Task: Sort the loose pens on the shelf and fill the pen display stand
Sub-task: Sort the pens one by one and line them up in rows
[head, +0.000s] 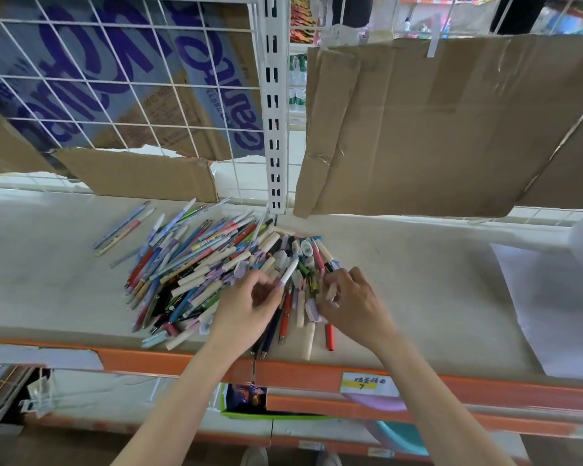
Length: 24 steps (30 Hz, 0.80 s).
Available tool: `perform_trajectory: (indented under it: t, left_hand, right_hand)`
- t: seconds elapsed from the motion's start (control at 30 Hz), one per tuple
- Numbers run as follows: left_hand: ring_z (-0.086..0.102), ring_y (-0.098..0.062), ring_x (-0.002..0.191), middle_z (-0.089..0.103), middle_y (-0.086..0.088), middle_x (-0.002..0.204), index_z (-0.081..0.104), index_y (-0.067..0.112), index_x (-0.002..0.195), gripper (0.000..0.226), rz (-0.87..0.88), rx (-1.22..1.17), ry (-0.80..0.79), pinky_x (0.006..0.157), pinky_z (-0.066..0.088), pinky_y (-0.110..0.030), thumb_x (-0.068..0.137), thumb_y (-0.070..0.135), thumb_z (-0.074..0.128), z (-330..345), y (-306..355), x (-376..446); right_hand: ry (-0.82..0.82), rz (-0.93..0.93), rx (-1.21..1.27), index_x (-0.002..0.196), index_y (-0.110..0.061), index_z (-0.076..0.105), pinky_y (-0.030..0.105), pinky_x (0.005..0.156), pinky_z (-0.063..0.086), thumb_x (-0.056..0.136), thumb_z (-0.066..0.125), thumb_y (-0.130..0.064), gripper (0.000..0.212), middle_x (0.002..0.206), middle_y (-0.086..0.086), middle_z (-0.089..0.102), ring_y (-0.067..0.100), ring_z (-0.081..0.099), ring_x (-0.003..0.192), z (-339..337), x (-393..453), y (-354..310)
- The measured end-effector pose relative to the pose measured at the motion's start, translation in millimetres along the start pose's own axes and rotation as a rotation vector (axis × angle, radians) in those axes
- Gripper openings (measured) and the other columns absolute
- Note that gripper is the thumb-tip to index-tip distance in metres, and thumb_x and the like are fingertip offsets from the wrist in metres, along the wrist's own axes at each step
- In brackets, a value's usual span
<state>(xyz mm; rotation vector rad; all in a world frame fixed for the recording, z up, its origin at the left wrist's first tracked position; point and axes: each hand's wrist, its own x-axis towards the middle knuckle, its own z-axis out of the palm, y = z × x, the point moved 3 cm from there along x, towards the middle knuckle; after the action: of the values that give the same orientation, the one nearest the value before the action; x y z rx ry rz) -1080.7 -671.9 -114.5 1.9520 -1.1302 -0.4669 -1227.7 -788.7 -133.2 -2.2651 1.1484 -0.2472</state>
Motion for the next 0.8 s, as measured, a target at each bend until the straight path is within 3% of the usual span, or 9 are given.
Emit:
perform_trajectory:
  t: [0.1,0.2,0.37,0.57,0.8]
  left_hand:
    - [0.055,0.005,0.057,0.06,0.008,0.067,0.058,0.016,0.085,0.012,0.016,0.045,-0.007,0.049,0.039,-0.012,0.089,0.026,0.061,2,-2,-2]
    - [0.052,0.009,0.056,0.056,0.012,0.065,0.055,0.017,0.086,0.011,0.029,0.086,-0.014,0.047,0.036,-0.009,0.09,0.027,0.06,2,-4,-3]
    - [0.052,0.003,0.053,0.057,0.012,0.067,0.055,0.018,0.089,0.011,0.029,0.11,-0.014,0.047,0.037,-0.012,0.091,0.029,0.057,5,-4,-4]
    - [0.058,-0.006,0.06,0.064,0.004,0.074,0.055,0.018,0.092,0.014,0.023,0.123,-0.026,0.049,0.04,-0.017,0.092,0.032,0.054,7,-6,-2]
    - [0.051,0.0,0.053,0.059,0.011,0.067,0.052,0.023,0.087,0.011,0.015,0.112,-0.025,0.046,0.035,-0.012,0.092,0.033,0.055,8,-5,-3]
  right_hand:
    - [-0.024,0.039,0.057,0.108,-0.025,0.05,0.023,0.069,0.043,0.079,0.062,-0.04,0.034,0.097,-0.008,0.04,0.015,0.053,0.087,-3,2,3]
    - [-0.032,0.039,0.112,0.105,-0.029,0.054,0.012,0.06,0.036,0.081,0.061,-0.025,0.025,0.094,-0.01,0.038,0.013,0.055,0.087,-7,3,9]
    - [0.019,0.004,0.124,0.093,-0.029,0.064,0.003,0.063,0.032,0.083,0.062,-0.009,0.023,0.102,-0.007,0.04,0.01,0.052,0.086,-13,-1,19]
    - [0.017,0.039,0.176,0.099,-0.024,0.059,0.003,0.059,0.039,0.082,0.051,0.004,0.034,0.102,-0.003,0.05,0.009,0.058,0.082,-20,-7,26]
    - [0.063,0.116,0.146,0.107,-0.016,0.057,0.004,0.057,0.036,0.086,0.05,-0.007,0.024,0.098,-0.001,0.058,0.011,0.053,0.083,-21,-6,34]
